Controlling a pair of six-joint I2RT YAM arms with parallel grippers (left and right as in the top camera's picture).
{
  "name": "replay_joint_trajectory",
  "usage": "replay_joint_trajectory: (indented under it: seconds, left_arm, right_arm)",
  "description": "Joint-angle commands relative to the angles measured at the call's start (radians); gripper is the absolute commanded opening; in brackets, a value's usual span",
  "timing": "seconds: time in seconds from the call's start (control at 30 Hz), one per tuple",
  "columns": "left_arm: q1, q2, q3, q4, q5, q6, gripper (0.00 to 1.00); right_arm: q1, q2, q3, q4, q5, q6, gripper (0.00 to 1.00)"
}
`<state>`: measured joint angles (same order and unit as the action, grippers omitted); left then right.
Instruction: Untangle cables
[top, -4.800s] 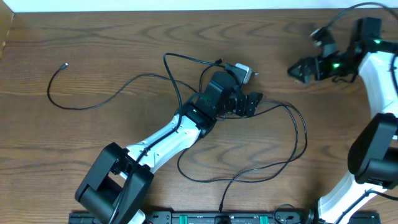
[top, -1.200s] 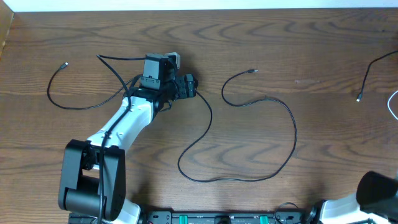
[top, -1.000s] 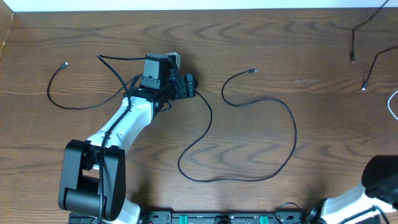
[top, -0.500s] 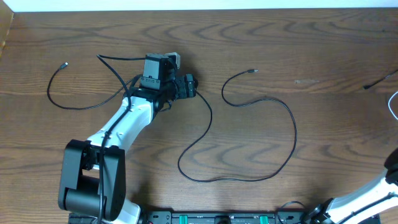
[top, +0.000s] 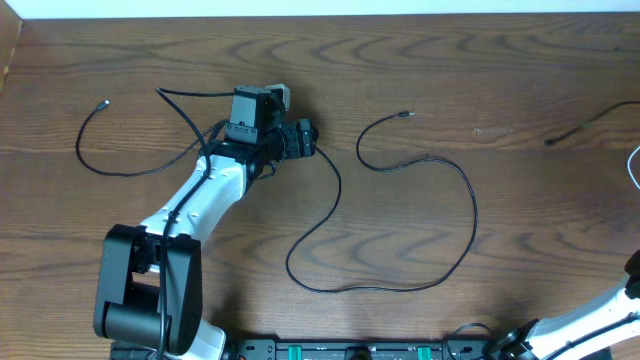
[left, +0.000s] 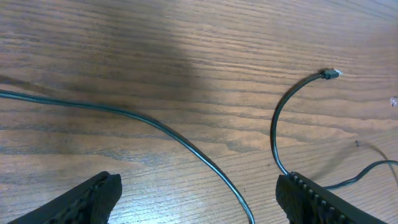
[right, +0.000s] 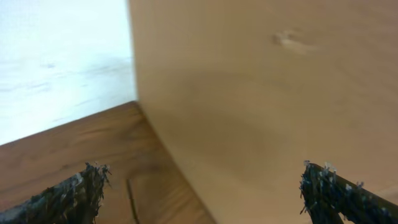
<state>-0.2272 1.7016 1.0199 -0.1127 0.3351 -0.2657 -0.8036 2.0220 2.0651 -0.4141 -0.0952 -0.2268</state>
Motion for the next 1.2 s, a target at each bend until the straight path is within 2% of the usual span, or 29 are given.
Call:
replay_joint_trajectory:
  seconds: [0.0, 0.23, 0.43, 0.5, 0.57, 0.6, 0.67, 0.9, 1.17]
  left_arm:
    - [0.0, -0.023, 0.014, -0.003, 0.005, 0.002, 0.85]
    - [0.0, -0.023, 0.014, -0.003, 0.005, 0.002, 0.84]
    - [0.0, -0.023, 0.014, -0.003, 0.005, 0.002, 0.84]
    - [0.0, -0.023, 0.014, -0.003, 0.005, 0.002, 0.85]
    - [0.0, -0.023, 0.014, -0.003, 0.005, 0.002, 0.84]
    - [0.0, -0.023, 0.014, -0.003, 0.005, 0.002, 0.84]
    - [0.0, -0.023, 0.014, -0.003, 0.005, 0.002, 0.84]
    - [0.0, -0.023, 0.014, -0.003, 0.005, 0.002, 0.84]
    - [0.0, -0.023, 0.014, -0.003, 0.005, 0.002, 0.84]
  right_arm:
    - [0.048, -0.014, 0.001, -0.021, -0.064, 0.01, 0.99]
    - [0.085, -0.014, 0.001, -0.045, -0.036, 0.024, 0.99]
    - [0.117, -0.013, 0.001, -0.145, -0.3, 0.015, 0.99]
    - [0.139, -0.009, 0.001, -0.206, -0.331, -0.014, 0.99]
    - [0.178, 0.002, 0.001, -0.304, -0.33, -0.168, 0.99]
    - [0.208, 0.018, 0.001, -0.385, -0.329, -0.325, 0.99]
    - [0.232, 0.039, 0.0, -0.447, -0.33, -0.428, 0.99]
    - [0.263, 0.162, -0.001, -0.495, -0.327, -0.448, 0.99]
    - [0.263, 0.313, -0.001, -0.675, -0.329, -0.62, 0.99]
